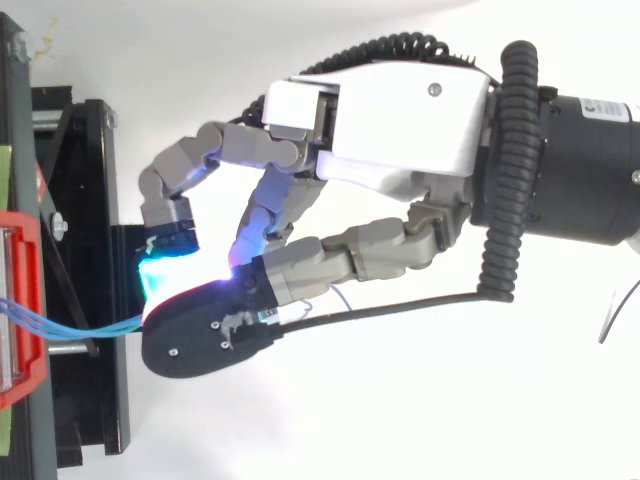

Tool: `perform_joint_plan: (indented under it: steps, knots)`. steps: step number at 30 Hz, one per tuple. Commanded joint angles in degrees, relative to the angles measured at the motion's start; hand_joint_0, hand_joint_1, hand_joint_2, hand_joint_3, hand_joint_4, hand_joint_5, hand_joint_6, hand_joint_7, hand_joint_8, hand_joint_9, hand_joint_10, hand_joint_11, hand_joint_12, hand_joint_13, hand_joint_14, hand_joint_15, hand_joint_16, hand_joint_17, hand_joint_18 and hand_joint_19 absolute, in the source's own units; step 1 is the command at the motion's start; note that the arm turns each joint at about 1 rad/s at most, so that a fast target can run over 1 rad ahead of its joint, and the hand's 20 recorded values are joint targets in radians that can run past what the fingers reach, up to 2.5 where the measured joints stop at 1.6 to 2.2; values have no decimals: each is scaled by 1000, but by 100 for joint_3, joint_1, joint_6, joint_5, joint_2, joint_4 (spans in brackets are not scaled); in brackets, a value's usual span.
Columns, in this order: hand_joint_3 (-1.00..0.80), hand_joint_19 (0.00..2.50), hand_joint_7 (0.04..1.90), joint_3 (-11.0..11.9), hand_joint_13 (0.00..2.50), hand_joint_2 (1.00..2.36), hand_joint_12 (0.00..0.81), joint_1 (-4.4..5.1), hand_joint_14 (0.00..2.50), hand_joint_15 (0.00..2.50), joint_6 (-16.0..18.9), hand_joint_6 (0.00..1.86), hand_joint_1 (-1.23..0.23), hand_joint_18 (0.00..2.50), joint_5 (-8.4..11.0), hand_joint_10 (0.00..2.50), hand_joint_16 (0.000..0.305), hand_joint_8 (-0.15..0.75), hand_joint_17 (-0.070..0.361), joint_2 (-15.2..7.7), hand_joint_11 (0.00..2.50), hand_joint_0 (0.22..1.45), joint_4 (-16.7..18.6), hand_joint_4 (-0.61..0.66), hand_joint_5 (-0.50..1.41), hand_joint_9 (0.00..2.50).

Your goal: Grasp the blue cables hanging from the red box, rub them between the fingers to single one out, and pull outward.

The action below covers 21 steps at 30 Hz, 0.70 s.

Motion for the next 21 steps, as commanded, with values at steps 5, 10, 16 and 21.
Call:
perform_joint_plan:
  steps: [5,10,16,21]
  knots:
    - [-342,709,1241,-7,970,1011,336,18,32,817,0,739,-532,618,4,30,48,189,108,0,808,556,-3,-102,-57,1289]
    - [-500,697,1258,-7,982,1000,359,18,31,817,0,731,-567,646,-5,29,52,213,117,0,776,494,-3,-76,-56,1277]
    - [-500,652,1221,-7,1002,1000,399,18,29,790,0,737,-612,693,-5,26,59,247,133,0,760,416,-3,-32,-58,1276]
    - [-500,644,1204,-7,995,1000,402,27,28,786,0,752,-691,689,-5,26,60,256,134,0,763,408,-3,-6,-64,1256]
